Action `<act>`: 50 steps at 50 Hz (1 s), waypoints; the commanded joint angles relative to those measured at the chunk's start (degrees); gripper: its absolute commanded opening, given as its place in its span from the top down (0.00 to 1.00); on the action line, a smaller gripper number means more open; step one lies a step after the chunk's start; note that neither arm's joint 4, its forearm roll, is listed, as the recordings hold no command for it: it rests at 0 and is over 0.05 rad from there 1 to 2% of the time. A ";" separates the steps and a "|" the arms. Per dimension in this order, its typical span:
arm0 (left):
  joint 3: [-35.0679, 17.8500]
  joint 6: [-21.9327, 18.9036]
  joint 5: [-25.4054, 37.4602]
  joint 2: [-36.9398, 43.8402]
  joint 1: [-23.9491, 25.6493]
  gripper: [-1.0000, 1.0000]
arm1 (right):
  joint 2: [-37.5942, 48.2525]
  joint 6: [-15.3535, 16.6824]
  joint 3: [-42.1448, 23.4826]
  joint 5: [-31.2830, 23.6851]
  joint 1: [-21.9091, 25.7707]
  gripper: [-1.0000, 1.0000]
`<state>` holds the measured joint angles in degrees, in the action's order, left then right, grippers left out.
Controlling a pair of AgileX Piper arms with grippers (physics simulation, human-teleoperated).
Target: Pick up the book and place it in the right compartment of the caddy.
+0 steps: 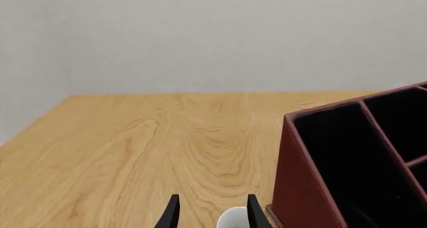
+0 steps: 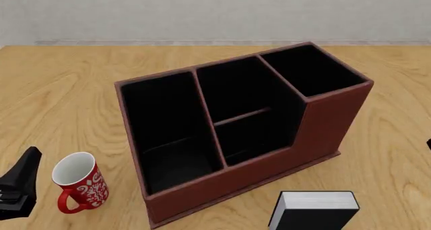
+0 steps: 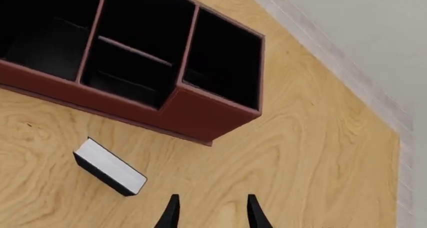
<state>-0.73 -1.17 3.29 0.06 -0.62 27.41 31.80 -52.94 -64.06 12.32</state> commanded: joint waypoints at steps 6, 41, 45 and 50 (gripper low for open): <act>0.53 -0.08 0.07 -0.01 -0.23 0.00 | 7.99 2.93 -3.37 -5.83 3.17 0.00; 0.60 -0.71 -1.07 0.63 0.50 0.00 | 20.45 -4.94 -1.21 -5.84 18.75 0.00; 0.63 -0.85 -0.60 0.34 0.44 0.00 | 21.64 -5.42 -1.04 -5.84 20.75 0.00; 0.67 -1.26 -0.42 0.19 0.23 0.00 | 22.67 -6.82 -0.97 -5.84 22.91 0.00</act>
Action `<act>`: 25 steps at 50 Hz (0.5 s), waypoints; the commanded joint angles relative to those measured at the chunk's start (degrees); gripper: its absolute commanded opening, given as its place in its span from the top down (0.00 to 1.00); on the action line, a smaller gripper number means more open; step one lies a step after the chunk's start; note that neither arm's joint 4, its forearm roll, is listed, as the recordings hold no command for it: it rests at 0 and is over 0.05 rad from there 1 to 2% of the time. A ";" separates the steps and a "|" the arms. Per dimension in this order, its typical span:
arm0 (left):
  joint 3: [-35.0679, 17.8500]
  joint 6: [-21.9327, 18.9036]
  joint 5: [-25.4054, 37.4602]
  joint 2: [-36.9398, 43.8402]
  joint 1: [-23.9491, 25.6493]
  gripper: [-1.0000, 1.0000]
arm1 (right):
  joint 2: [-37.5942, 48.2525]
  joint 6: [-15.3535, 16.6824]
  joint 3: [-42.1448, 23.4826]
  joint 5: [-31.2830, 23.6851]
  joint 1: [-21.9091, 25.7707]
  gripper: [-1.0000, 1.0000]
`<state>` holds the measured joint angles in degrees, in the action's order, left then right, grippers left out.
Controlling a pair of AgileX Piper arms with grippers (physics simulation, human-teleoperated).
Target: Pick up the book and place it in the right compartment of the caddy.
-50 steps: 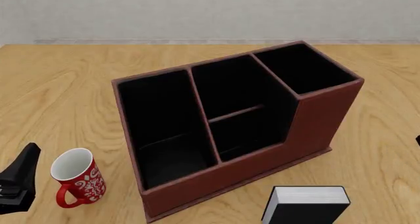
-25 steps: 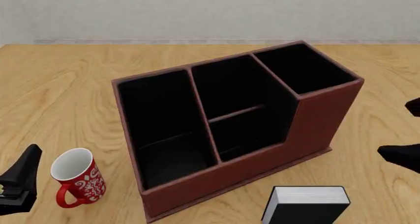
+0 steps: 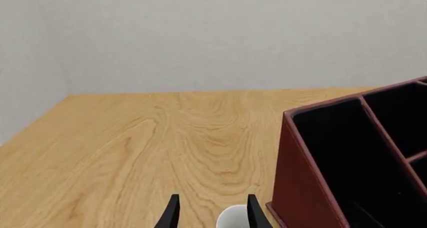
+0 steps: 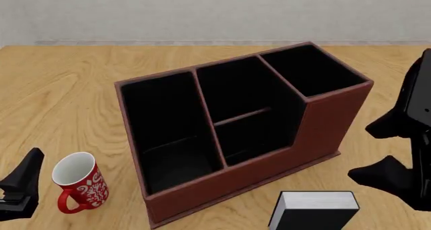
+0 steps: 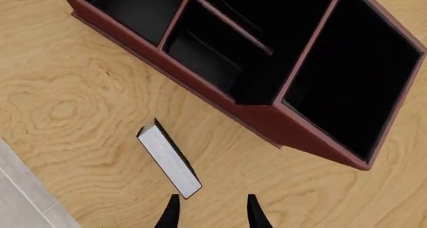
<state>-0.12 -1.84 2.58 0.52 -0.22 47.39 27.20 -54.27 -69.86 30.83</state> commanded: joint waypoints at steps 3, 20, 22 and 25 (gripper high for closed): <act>0.06 -0.41 0.51 -0.29 -0.15 0.00 | 3.52 -3.80 0.09 -0.04 6.24 0.00; 0.06 -0.53 0.56 -0.38 -0.29 0.00 | 3.05 -2.53 4.25 -0.04 5.14 0.00; 0.07 -0.53 0.64 -0.42 -0.41 0.00 | 3.15 -3.45 4.32 -0.03 5.93 0.00; 0.08 -0.63 0.76 -0.43 -0.30 0.00 | 2.83 -2.65 5.88 -0.03 5.02 0.00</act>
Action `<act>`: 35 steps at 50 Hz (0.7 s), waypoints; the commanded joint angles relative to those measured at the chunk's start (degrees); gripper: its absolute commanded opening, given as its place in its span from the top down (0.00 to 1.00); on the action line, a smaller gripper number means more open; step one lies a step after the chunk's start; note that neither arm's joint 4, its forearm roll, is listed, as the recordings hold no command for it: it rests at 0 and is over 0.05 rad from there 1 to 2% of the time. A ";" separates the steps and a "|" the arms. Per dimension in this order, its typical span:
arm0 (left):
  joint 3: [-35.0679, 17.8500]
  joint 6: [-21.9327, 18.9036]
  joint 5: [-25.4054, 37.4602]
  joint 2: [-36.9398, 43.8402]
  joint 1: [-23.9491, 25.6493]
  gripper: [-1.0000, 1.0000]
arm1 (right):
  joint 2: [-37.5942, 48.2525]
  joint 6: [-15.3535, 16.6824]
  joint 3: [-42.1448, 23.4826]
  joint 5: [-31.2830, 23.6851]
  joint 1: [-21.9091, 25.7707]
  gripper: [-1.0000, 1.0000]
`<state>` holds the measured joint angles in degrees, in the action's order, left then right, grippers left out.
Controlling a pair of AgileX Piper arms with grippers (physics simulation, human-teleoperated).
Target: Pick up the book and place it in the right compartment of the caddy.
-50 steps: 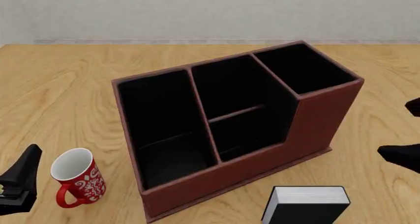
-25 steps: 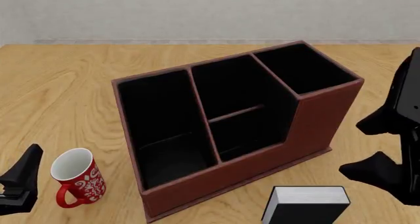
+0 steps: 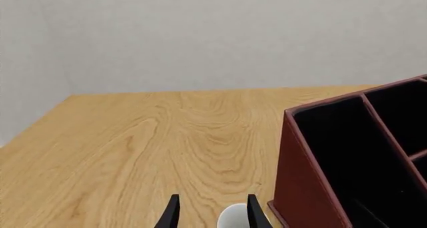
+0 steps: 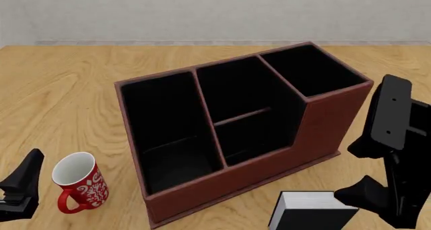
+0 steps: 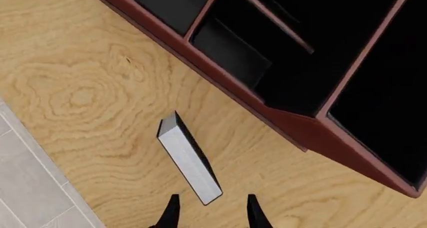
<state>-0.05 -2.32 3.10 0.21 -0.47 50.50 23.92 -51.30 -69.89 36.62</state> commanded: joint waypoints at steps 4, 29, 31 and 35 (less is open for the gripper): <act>0.01 -0.05 0.11 -0.09 -0.12 0.00 | -0.29 0.58 3.05 0.02 -0.50 0.00; 0.03 -0.49 0.39 -0.16 -0.13 0.00 | -0.13 2.94 7.74 2.08 -2.32 0.00; 0.03 -0.41 0.42 -0.17 -0.12 0.00 | -0.08 3.18 7.83 2.16 -2.55 0.00; 0.04 -0.36 0.48 -0.17 -0.08 0.00 | 0.68 3.84 8.02 3.14 -2.84 0.00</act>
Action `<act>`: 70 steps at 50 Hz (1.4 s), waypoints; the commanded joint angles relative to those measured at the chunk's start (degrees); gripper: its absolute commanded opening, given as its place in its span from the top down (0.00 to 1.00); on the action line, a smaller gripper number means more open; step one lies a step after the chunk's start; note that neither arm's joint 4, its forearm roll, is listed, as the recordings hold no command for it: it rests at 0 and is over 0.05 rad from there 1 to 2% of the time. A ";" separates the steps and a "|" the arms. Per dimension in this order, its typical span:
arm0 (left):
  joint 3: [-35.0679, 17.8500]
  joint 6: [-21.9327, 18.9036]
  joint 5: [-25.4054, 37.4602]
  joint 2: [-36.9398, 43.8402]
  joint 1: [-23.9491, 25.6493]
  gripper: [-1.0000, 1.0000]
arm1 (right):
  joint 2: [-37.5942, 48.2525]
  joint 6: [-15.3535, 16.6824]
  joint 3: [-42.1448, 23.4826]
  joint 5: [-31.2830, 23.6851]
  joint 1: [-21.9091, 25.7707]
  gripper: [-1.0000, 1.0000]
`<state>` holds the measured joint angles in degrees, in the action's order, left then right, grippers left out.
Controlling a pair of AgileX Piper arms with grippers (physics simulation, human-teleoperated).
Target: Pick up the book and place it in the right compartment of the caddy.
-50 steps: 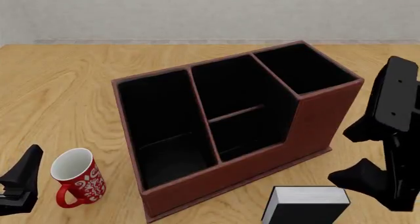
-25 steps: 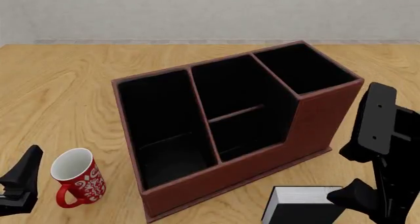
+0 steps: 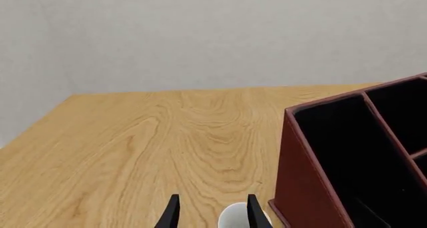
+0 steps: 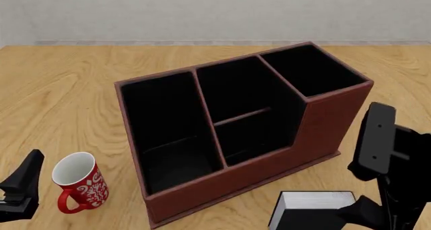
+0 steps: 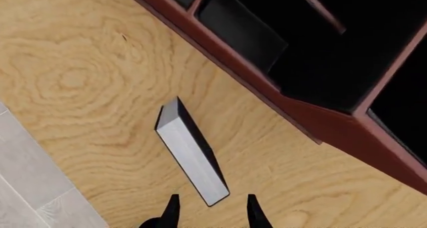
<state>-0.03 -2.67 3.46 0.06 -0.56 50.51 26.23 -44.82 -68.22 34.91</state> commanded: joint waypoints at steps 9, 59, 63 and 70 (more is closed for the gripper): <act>0.02 -0.04 0.26 -0.03 -0.25 0.00 | 3.39 -0.02 2.12 4.33 1.19 0.00; 0.01 -0.46 0.08 -0.02 -1.03 0.00 | 8.04 -13.09 7.01 12.61 12.16 1.00; 0.02 -0.48 0.23 -0.03 -0.85 0.00 | 8.08 -14.87 6.53 11.94 13.83 1.00; -0.03 -0.23 0.32 0.09 -0.70 0.00 | 7.71 -17.23 5.65 10.58 15.96 1.00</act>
<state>-0.03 -3.05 3.66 0.07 -1.40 58.33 12.94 -39.08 -56.15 49.11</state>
